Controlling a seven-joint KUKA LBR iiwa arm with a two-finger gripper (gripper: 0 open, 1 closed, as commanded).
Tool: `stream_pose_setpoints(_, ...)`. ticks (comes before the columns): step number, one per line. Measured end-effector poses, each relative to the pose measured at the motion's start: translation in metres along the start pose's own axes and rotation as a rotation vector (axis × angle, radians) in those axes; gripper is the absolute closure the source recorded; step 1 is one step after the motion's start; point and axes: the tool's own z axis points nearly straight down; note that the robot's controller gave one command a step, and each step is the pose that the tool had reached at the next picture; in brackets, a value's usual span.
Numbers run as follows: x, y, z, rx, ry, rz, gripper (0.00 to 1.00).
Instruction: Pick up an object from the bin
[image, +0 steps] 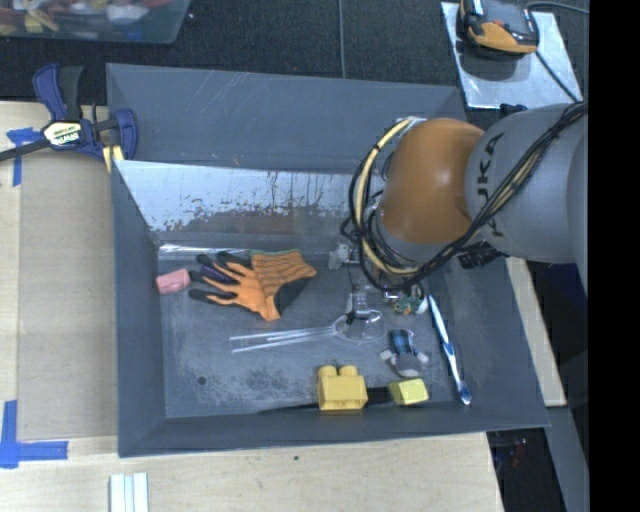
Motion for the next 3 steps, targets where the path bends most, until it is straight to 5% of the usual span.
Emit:
stream_pose_setpoints(1,0.004,0.0,0.033,0.001,-0.007,-0.151,0.0)
stream_pose_setpoints(2,0.016,0.008,0.05,-0.001,-0.009,0.006,1.0)
stream_pose_setpoints(3,0.016,0.008,0.05,-0.001,-0.009,0.005,1.0)
